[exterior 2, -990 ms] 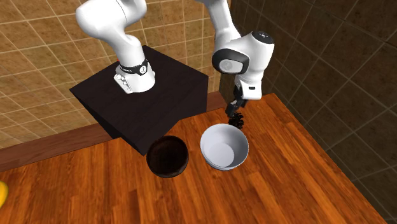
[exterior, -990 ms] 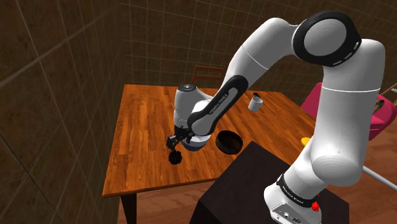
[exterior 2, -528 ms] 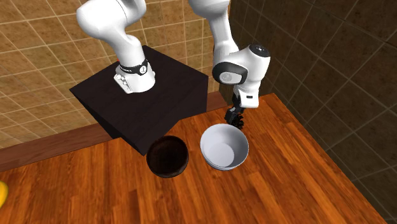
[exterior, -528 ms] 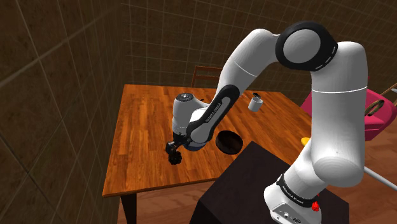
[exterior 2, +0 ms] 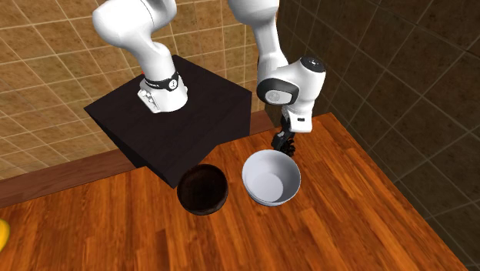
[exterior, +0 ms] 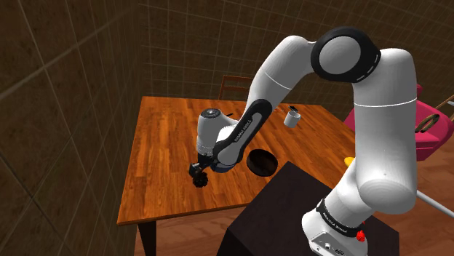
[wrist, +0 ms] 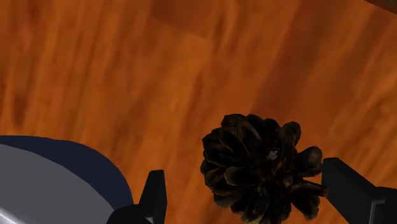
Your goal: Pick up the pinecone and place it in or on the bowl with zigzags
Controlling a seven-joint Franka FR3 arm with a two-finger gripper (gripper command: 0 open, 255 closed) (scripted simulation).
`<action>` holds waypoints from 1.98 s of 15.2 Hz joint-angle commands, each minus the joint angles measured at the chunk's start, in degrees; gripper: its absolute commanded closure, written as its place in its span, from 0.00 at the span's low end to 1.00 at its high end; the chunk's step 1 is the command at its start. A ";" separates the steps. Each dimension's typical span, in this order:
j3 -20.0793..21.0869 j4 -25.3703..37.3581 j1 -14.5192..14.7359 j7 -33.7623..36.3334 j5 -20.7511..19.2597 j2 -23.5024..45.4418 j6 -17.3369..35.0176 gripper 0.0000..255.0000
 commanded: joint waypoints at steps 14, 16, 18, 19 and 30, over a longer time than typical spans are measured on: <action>1.26 -1.11 -0.94 -1.24 1.45 -3.27 -2.19 1.00; 1.95 -1.58 -1.47 -1.84 2.16 -4.88 -3.33 1.00; 2.63 -2.00 -1.99 -2.47 2.92 -6.47 -4.49 1.00; 2.96 -2.20 -2.24 -2.80 3.31 -7.27 -5.08 1.00; 6.08 -3.43 -4.41 -6.61 8.12 -15.68 -11.98 1.00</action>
